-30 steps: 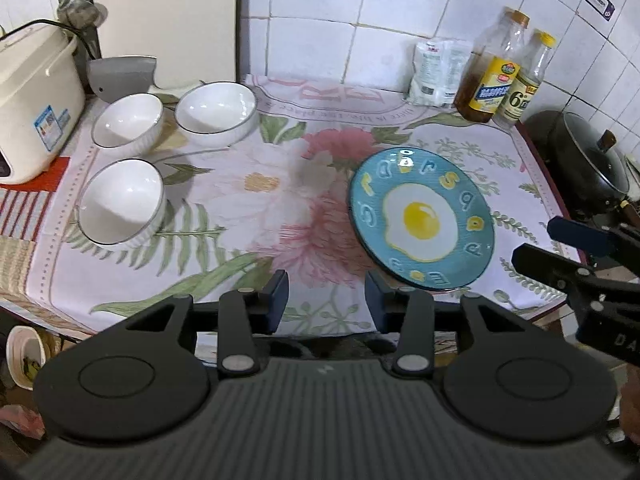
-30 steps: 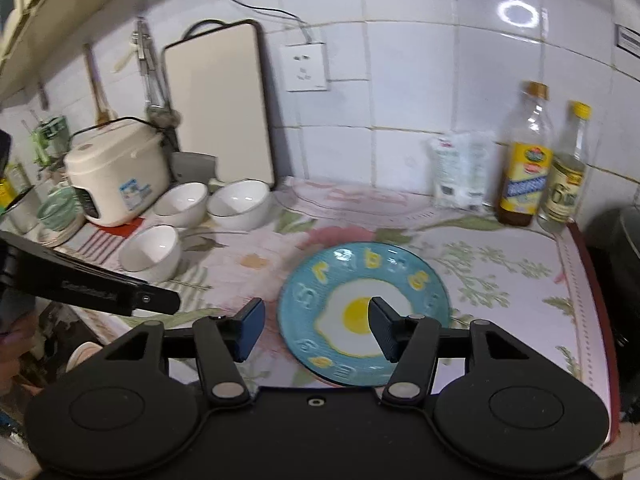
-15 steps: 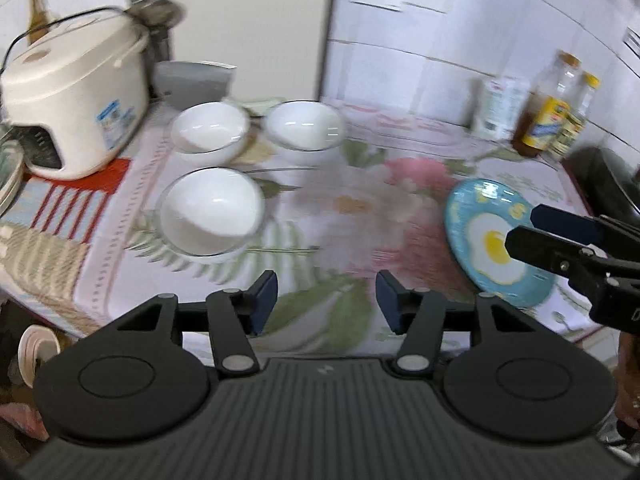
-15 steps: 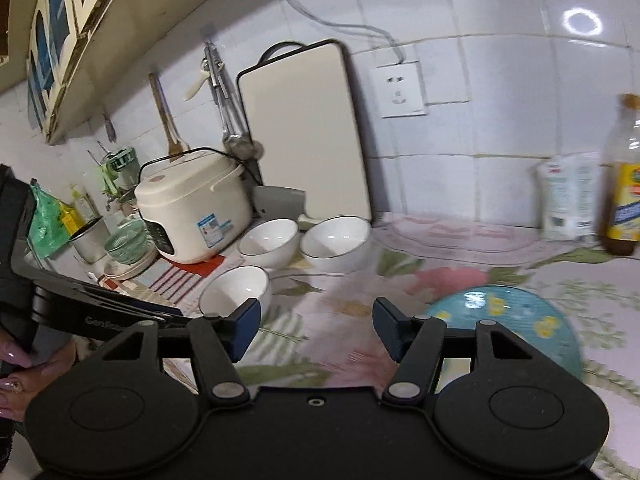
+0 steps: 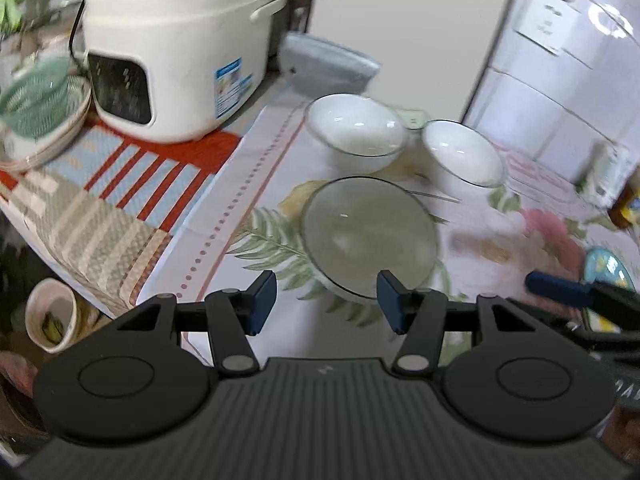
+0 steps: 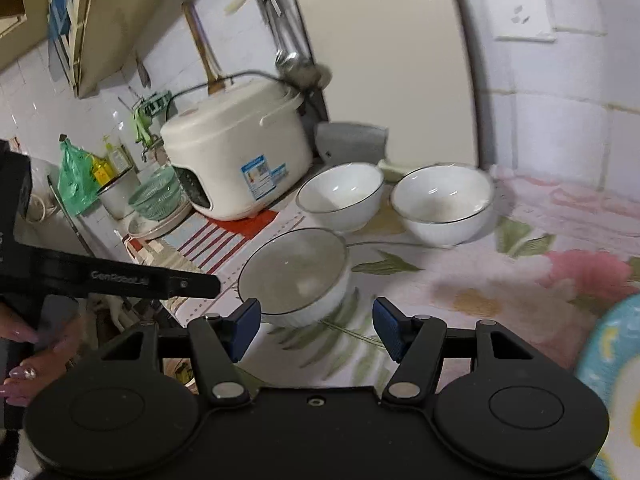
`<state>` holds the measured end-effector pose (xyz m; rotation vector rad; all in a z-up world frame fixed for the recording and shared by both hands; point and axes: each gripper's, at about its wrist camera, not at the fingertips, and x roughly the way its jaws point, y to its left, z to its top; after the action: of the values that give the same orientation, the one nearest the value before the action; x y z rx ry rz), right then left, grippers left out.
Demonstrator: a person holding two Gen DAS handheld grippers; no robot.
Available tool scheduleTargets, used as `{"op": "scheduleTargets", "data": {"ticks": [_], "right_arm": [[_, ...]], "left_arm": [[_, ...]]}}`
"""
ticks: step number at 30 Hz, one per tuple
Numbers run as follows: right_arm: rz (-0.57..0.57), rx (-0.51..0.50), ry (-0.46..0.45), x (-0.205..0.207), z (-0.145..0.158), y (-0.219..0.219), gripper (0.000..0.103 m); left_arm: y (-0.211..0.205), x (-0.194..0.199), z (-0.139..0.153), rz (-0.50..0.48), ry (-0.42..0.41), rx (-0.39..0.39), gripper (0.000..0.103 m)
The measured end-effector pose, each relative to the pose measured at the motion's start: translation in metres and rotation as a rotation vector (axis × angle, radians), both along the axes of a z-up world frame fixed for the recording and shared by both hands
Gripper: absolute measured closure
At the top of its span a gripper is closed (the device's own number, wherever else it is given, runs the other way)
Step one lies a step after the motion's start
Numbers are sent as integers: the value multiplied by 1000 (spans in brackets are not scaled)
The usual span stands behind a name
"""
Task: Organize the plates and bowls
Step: 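Move the left gripper to a white black-rimmed bowl rim and close, then carry the white bowl with the left gripper beside the plate stack, open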
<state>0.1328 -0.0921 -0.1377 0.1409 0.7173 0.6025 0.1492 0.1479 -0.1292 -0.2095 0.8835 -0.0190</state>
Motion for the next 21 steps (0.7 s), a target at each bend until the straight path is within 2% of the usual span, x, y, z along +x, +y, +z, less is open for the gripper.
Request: {"op": "scheduleTargets", "data": {"ticks": [3, 7, 10, 14, 15, 17, 21], "right_arm": [[-31, 17, 40, 20, -14, 16, 36], [-70, 22, 109, 42, -31, 30, 38], [-117, 46, 177, 54, -41, 34, 46], [-160, 78, 251, 59, -48, 31, 66], [-161, 84, 256, 60, -48, 31, 67], [-160, 88, 267, 61, -49, 32, 72], [-180, 67, 276, 65, -49, 38, 73]], "left_arm": [[7, 10, -12, 14, -5, 2, 51], [12, 23, -31, 10, 24, -57, 53], [13, 33, -43, 16, 52, -87, 57], [11, 39, -53, 22, 76, -118, 58], [10, 39, -55, 20, 79, -122, 61], [6, 40, -58, 18, 87, -140, 76], [1, 42, -56, 67, 108, -148, 81]]}}
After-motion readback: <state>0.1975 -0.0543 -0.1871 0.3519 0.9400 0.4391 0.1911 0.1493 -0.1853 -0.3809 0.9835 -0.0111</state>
